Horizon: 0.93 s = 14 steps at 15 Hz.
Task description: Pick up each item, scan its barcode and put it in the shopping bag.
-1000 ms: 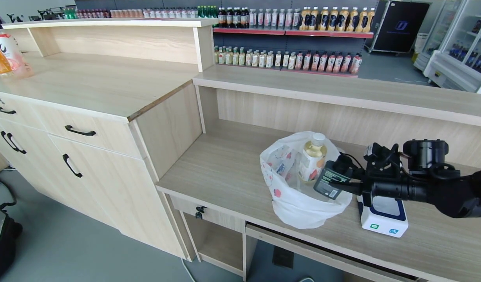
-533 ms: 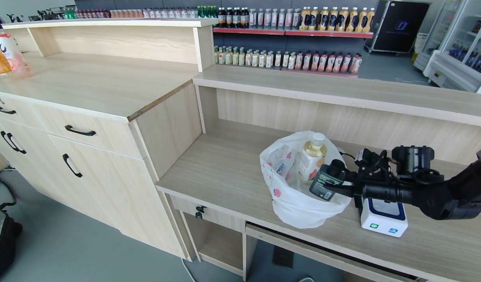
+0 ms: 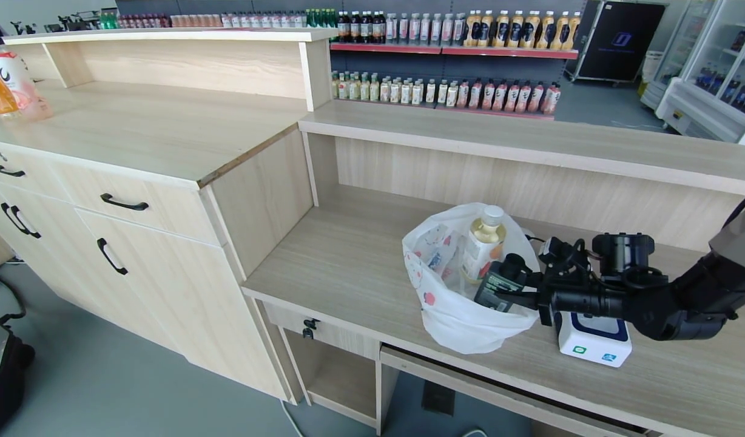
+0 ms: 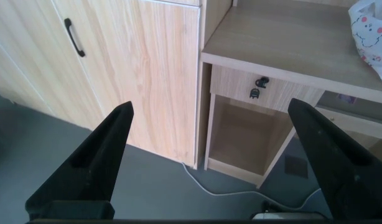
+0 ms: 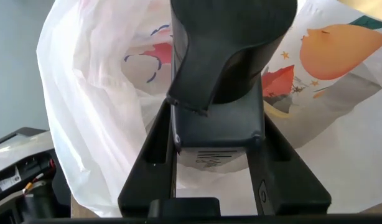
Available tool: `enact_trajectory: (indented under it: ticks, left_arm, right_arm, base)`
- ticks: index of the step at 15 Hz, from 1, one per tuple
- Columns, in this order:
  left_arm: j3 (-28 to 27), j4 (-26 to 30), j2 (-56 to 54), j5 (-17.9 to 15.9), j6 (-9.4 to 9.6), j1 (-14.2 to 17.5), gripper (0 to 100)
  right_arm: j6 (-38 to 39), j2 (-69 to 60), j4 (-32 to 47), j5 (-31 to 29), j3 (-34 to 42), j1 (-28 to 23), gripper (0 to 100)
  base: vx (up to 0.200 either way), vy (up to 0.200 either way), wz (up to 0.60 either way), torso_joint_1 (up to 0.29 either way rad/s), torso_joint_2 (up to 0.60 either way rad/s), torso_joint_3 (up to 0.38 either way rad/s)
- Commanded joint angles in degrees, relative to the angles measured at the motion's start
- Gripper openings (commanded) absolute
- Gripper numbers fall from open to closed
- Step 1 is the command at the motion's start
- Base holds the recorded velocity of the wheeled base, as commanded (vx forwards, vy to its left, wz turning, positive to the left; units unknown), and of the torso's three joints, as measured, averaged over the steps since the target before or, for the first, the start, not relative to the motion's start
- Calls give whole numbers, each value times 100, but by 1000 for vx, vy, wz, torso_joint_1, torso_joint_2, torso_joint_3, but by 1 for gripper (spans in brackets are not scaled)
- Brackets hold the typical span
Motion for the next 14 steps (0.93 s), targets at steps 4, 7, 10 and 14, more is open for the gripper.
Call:
enact_trajectory:
  ticks: [4,7,10,14]
  left_arm:
    - [0,2,-2,0,-1,1,100]
    - [0,-7,-2,0,-1,1,100]
    - [0,2,-2,0,-1,1,100]
    - [0,2,-2,0,-1,1,100]
  right_arm:
    - [1,43,4,0,-6,30,0]
    - [1,34,-5,-9,-6,21,0]
    - [80,-1,-5,-9,-6,30,100]
    - [195,-212,-5,-9,-6,30,100]
  base:
    - [0,0,0,0,0,0]
    - [0,0,0,0,0,0]
    - [0,0,0,0,0,0]
    - [0,0,0,0,0,0]
